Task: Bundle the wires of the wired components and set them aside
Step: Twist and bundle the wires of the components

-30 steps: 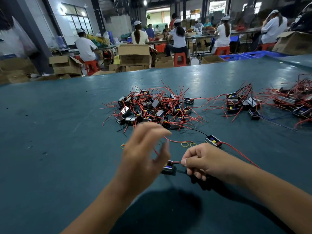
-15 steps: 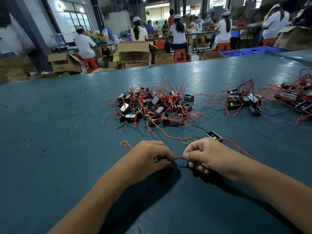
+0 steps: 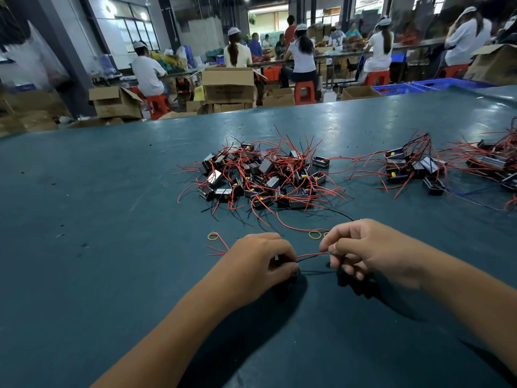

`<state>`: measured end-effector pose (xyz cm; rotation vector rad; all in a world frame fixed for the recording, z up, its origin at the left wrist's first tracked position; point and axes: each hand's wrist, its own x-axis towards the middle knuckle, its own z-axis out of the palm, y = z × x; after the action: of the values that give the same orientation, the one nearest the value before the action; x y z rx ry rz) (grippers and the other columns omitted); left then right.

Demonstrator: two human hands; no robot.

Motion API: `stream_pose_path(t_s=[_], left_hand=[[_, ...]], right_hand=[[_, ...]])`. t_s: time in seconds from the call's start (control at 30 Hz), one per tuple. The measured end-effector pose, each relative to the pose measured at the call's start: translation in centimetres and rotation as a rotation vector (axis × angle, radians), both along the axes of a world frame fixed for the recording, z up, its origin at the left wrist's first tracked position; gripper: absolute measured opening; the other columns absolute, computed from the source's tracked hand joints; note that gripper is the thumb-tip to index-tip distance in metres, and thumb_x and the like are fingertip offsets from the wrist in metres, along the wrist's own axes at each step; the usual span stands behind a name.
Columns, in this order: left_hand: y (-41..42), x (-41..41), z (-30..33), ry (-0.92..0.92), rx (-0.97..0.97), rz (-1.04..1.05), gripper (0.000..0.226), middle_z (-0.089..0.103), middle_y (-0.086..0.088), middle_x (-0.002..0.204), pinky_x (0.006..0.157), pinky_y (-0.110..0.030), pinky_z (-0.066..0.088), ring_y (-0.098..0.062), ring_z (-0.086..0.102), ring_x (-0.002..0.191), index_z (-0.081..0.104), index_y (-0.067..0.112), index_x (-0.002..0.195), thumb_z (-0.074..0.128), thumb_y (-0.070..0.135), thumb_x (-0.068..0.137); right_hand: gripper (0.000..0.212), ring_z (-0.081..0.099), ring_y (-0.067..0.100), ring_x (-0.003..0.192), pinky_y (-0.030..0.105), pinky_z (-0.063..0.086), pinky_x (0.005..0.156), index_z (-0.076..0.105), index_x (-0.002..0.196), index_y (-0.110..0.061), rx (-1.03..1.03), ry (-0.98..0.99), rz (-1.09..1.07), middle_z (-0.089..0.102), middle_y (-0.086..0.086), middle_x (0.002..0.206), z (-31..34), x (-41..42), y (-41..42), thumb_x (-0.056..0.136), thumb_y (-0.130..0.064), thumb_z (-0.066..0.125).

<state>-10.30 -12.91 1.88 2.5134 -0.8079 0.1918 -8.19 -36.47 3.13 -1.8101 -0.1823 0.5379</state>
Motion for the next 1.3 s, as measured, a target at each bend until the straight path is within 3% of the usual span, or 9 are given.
stream_pose_path(t_s=[0.23,0.47,0.67,0.73,0.83,0.97,1.17,1.3], left_hand=[[-0.5,-0.3,-0.3,0.027,0.027,0.027,0.010,0.060,0.013,0.094,0.083,-0.029,0.045,-0.005,0.051,0.090,0.066,0.025,0.100,0.068,0.031,0.092],[-0.3,-0.2,-0.4,0.104,-0.025,-0.003,0.008,0.056,0.015,0.095,0.078,-0.024,0.046,-0.003,0.053,0.085,0.065,0.032,0.097,0.070,0.030,0.091],[-0.4,-0.3,-0.5,0.126,-0.033,-0.001,0.008,0.054,0.021,0.113,0.085,-0.024,0.046,0.002,0.054,0.090,0.064,0.032,0.097,0.070,0.032,0.092],[-0.4,-0.3,-0.5,0.106,-0.012,-0.002,0.007,0.059,0.020,0.108,0.087,-0.024,0.044,0.002,0.052,0.098,0.065,0.031,0.098,0.068,0.032,0.093],[-0.3,-0.2,-0.6,0.094,0.013,0.006,0.010,0.059,0.023,0.096,0.083,-0.019,0.039,0.006,0.047,0.095,0.068,0.032,0.104,0.067,0.033,0.093],[-0.4,-0.2,-0.7,0.080,0.024,-0.016,0.019,0.065,0.017,0.112,0.094,-0.035,0.045,-0.007,0.053,0.106,0.070,0.028,0.113,0.066,0.031,0.094],[-0.4,-0.1,-0.7,0.080,0.022,-0.026,0.021,0.066,0.013,0.113,0.097,-0.037,0.045,-0.008,0.054,0.110,0.071,0.026,0.114,0.066,0.029,0.094],[-0.6,0.0,-0.7,0.064,0.019,-0.025,0.019,0.068,0.011,0.110,0.096,-0.035,0.045,-0.009,0.055,0.107,0.073,0.023,0.112,0.066,0.026,0.094]], right_hand=[[0.017,0.048,0.012,0.047,0.021,0.038,0.040,0.064,0.098,0.000,-0.049,-0.027,-0.026,0.065,0.009,0.066,0.2,0.1,-0.2,0.091,0.003,0.048],[0.014,0.044,0.010,0.039,0.017,0.034,0.036,0.065,0.095,0.000,-0.104,-0.089,-0.047,0.063,0.006,0.059,0.2,0.2,-0.4,0.090,0.003,0.053],[0.012,0.045,0.010,0.042,0.020,0.036,0.037,0.065,0.094,-0.003,-0.135,-0.171,-0.009,0.065,0.007,0.061,0.0,0.3,-0.8,0.091,0.003,0.055],[0.010,0.049,0.011,0.046,0.021,0.039,0.040,0.065,0.095,-0.005,-0.135,-0.184,0.004,0.068,0.008,0.065,-0.1,0.5,-1.0,0.092,-0.001,0.057],[0.007,0.054,0.012,0.053,0.021,0.042,0.044,0.067,0.094,-0.008,-0.162,-0.190,0.058,0.072,0.009,0.072,-0.1,0.8,-1.6,0.094,-0.010,0.060],[0.009,0.058,0.012,0.052,0.021,0.044,0.045,0.069,0.084,-0.013,-0.270,-0.288,0.136,0.073,0.008,0.071,-0.1,1.1,-1.9,0.092,-0.015,0.066],[0.014,0.061,0.009,0.052,0.020,0.045,0.047,0.065,0.078,-0.020,-0.431,-0.406,0.140,0.071,0.000,0.065,-0.5,1.5,-2.1,0.091,-0.023,0.066],[0.014,0.061,0.012,0.052,0.023,0.045,0.046,0.064,0.079,-0.015,-0.412,-0.391,0.131,0.070,0.003,0.065,-0.6,1.7,-2.2,0.092,-0.020,0.065]])
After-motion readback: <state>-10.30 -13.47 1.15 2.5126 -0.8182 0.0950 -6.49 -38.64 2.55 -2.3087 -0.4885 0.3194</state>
